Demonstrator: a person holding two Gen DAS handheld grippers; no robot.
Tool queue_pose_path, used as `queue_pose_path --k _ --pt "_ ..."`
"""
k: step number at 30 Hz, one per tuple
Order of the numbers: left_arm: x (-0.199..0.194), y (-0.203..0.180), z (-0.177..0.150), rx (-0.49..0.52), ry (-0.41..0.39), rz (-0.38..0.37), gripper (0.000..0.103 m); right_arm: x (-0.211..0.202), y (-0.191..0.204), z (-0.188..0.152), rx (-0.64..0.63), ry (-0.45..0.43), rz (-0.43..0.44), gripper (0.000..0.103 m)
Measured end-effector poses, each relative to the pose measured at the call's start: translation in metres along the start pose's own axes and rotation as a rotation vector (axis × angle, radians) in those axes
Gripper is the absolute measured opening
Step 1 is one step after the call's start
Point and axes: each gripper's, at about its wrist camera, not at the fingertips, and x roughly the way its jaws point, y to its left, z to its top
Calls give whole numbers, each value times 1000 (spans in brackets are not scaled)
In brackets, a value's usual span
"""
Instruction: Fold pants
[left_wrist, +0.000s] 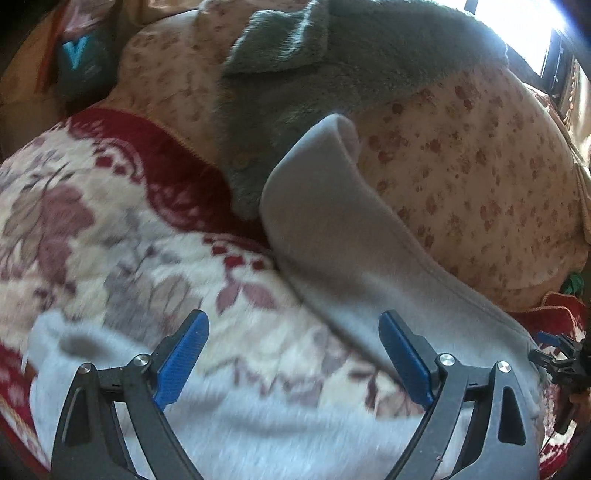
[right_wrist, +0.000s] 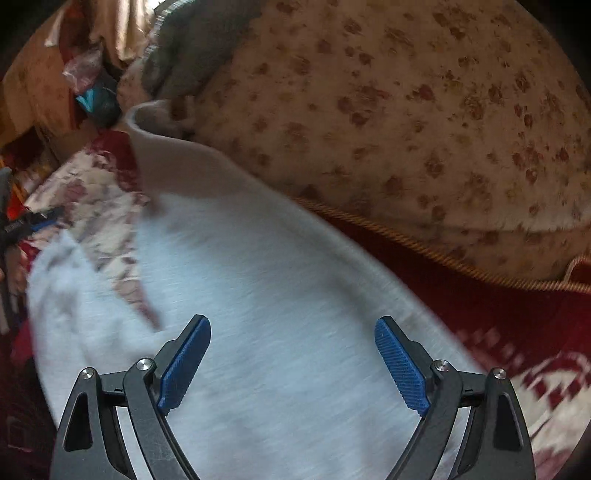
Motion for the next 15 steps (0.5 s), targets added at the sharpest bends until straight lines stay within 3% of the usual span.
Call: queue_pose_path --k 6,15 --pt "33 -14 61 41 -28 45 93 37 -39 26 -67 68 -34 94" --pt "86 -42 132 168 -22 137 93 63 -46 45 -237 122 -21 94"
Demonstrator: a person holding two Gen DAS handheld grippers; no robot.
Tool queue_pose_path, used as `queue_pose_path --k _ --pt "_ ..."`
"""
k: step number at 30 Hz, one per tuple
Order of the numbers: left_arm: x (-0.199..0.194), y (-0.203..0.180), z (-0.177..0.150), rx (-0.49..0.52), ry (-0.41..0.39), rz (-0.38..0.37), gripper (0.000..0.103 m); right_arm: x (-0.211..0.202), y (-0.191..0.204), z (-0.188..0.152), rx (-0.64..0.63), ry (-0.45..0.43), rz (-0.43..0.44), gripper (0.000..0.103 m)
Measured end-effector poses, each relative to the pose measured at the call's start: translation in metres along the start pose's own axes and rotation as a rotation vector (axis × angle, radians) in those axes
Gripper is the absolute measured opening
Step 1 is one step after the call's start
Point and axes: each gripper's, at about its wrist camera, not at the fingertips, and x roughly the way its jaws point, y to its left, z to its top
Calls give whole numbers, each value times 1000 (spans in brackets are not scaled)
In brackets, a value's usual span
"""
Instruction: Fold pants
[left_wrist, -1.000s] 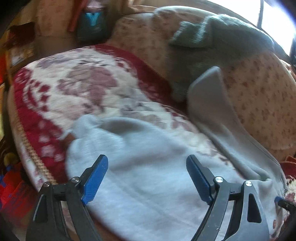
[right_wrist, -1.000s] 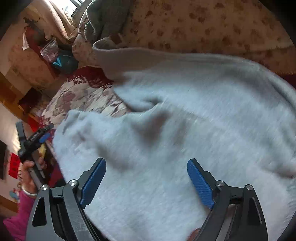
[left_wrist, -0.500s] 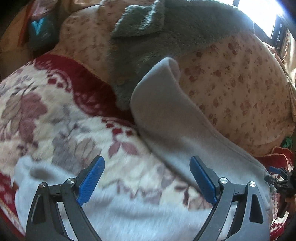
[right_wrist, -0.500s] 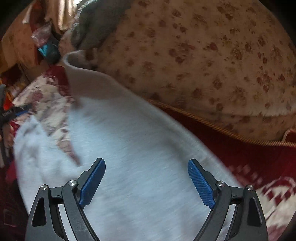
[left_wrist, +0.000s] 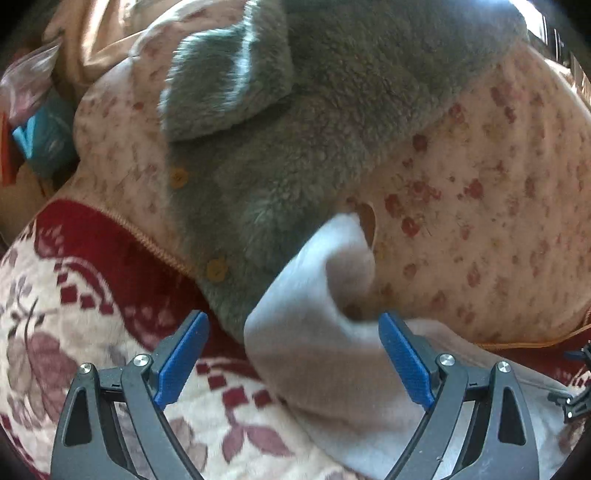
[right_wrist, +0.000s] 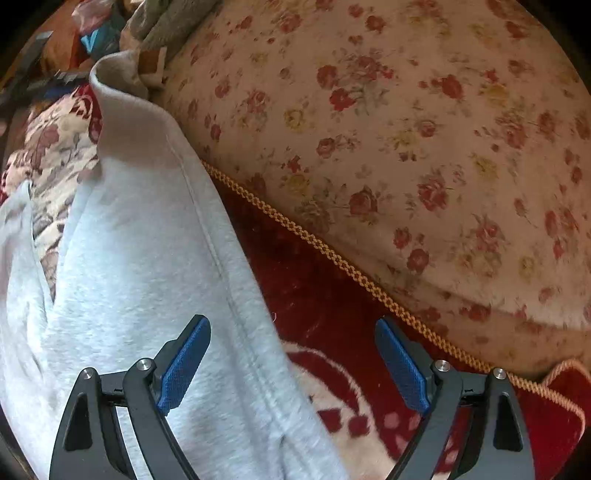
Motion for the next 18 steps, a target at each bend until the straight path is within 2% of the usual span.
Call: queue_pose_path --k 6,8,9,10,11,12,13,14,16,18 --pt "38 -17 13 65 30 78 93 24 9 4 -70 80 66 93" --pt "49 -20 12 71 43 66 93 31 13 4 -90 105 55 90" --pt "53 -22 10 74 46 60 93 36 16 3 -109 123 42 85" --pt "56 -23 9 77 41 66 85 39 19 3 -117 135 41 65" --pt "57 -24 7 79 32 68 69 41 23 2 -124 143 42 47" --pt "59 -25 6 84 34 72 37 40 29 1 -143 137 27 39" --pt "60 -25 5 86 44 89 30 37 36 0 -167 129 5 28" --pt "58 -23 4 74 46 82 29 33 42 -1 -193 118 -21 23" --pt "52 -19 1 73 43 71 20 22 51 -2 -206 100 -54 17" --pt "39 -12 -3 66 27 63 17 7 57 -2 -210 76 -85 16"
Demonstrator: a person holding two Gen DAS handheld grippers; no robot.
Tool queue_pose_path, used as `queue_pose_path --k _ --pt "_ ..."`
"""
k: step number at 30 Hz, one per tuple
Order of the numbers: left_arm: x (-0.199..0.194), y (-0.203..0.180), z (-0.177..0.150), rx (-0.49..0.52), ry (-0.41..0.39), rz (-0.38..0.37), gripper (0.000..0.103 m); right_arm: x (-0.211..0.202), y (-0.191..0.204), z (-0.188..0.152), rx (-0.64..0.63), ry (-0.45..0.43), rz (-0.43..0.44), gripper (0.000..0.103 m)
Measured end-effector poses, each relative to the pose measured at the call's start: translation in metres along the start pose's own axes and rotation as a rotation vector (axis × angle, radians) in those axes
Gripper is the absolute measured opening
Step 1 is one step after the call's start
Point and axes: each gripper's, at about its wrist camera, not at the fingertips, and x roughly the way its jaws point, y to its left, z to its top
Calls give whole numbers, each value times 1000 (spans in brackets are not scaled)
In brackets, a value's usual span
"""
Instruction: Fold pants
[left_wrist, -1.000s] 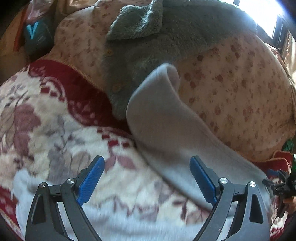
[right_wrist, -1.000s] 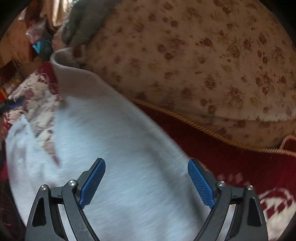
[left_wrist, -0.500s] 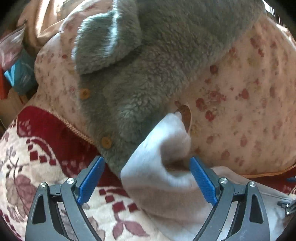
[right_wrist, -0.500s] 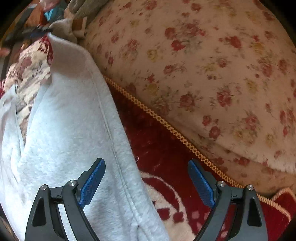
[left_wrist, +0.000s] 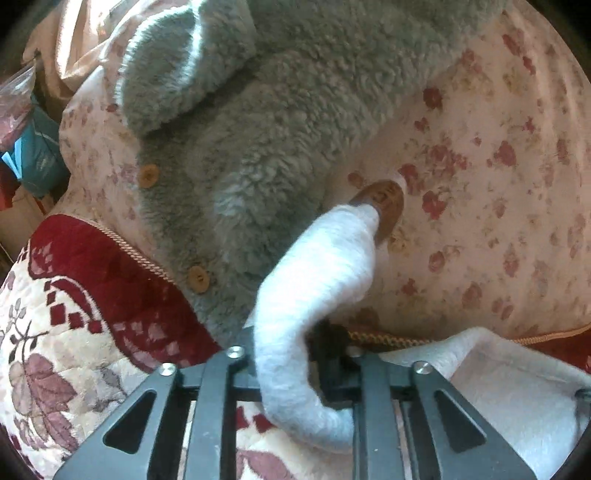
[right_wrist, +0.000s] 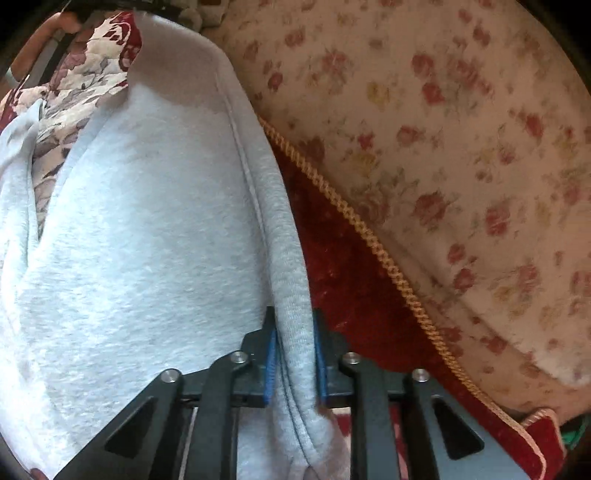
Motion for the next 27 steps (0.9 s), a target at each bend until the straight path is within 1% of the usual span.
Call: queue_pose_path --k 4,8,10,13,17,20,23,25,27 --pt "-30 28 -10 -82 -36 -24 16 -44 11 1 8 -56 -66 15" --pt "-63 70 -25 -197 -60 -56 16 -87 25 -2 10 -98 -104 15" --pt "-78 85 -36 -226 -69 -64 16 -102 25 -4 13 -118 -119 15" --pt "-94 103 -57 -250 -69 -77 16 -127 41 -9 23 -140 -132 15" --pt "-118 128 -93 -304 -72 -117 16 -161 76 -26 1 -160 -99 15" --pt "-134 144 -118 -336 -82 -136 16 -179 110 -39 -24 -160 -45 15" --pt "-154 166 -147 -383 -95 -160 16 -188 131 -50 -17 -139 25 15" --pt "-164 178 -164 -408 -102 -163 16 -192 151 -61 -33 -122 59 15" --pt "-176 192 -190 -438 -110 -167 16 -193 164 -70 -31 -111 99 15"
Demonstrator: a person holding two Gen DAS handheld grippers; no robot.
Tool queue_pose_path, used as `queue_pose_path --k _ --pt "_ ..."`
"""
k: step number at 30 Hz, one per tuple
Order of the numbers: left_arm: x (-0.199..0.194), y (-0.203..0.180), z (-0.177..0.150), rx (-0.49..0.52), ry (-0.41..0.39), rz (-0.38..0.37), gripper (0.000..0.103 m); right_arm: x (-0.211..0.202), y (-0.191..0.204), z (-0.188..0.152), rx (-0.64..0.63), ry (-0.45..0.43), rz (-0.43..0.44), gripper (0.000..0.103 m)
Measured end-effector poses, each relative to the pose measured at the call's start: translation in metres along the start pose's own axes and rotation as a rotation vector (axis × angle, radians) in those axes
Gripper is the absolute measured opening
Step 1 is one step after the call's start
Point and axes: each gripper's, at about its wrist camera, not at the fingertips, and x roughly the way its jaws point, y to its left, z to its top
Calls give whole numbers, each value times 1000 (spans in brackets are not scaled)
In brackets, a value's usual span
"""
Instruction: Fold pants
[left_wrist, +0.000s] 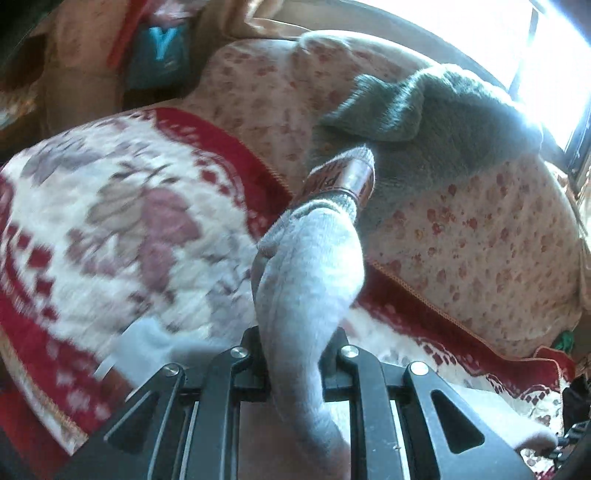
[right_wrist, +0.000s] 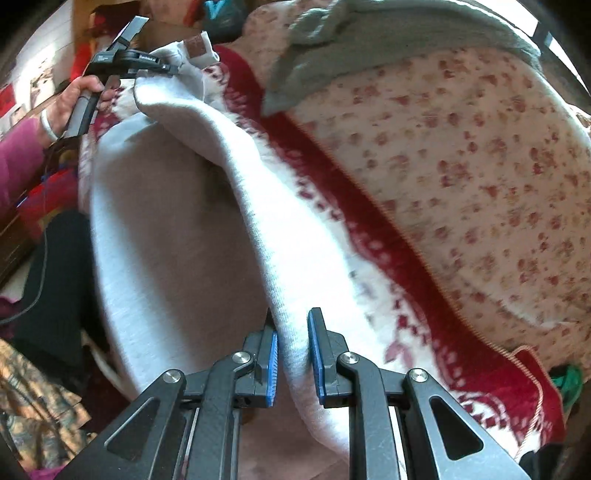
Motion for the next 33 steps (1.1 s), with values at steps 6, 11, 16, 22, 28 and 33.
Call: queue_pose_path --k 6,11,16,22,28,33 --pt "-13 47 -46 -65 46 42 11 8 54 -36 -30 41 127 16" --pt "-7 77 -77 -173 87 30 11 33 64 -60 21 65 157 16" --pt "-19 77 -77 -192 66 3 11 23 60 -66 77 22 170 16" --pt "-22 84 -75 -165 66 37 12 17 72 -76 82 6 256 16" --pt "3 92 -89 -182 114 109 34 63 85 -92 112 58 255 21" --pt "-12 81 -94 -143 90 160 76 49 62 -110 257 -16 287 39"
